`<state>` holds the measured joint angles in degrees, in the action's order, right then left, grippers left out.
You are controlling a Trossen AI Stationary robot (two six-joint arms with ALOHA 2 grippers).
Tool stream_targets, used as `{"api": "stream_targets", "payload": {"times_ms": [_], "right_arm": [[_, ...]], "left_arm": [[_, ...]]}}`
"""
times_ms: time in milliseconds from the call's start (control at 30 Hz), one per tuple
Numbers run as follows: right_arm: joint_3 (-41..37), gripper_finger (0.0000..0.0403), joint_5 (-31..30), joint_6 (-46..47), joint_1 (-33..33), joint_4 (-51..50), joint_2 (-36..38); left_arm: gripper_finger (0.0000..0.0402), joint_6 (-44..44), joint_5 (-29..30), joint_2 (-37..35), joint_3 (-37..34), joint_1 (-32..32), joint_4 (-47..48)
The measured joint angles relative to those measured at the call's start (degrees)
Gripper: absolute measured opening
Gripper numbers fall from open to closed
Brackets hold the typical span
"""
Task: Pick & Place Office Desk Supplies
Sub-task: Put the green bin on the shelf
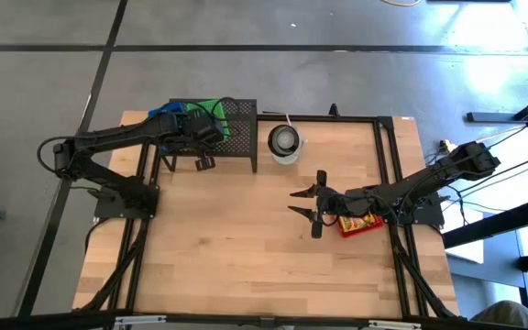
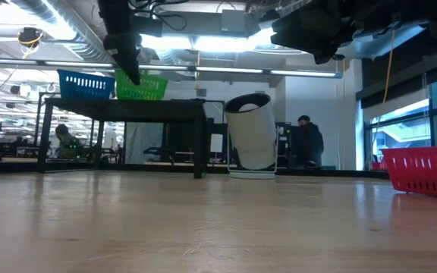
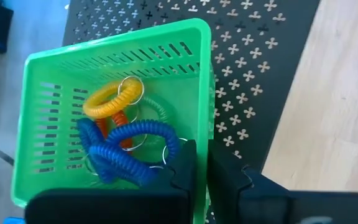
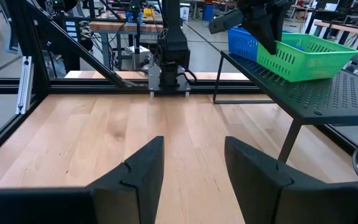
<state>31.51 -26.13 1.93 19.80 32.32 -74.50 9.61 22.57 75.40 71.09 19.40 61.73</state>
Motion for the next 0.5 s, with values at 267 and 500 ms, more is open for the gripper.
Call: {"api": "stream_targets", "payload": {"times_ms": [267, 500], "right_arm": [[0.0, 0.0169, 0.0, 0.0, 0.0, 0.0, 0.0], [0.0, 0.0169, 0.0, 0.0, 0.0, -0.1, 0.0]], "left_arm": [[0.0045, -2.3, 3.2, 0.0, 0.0, 0.0, 0.1], [0.0066, -3.9, 3.3, 0.0, 0.0, -0.4, 0.6]]}}
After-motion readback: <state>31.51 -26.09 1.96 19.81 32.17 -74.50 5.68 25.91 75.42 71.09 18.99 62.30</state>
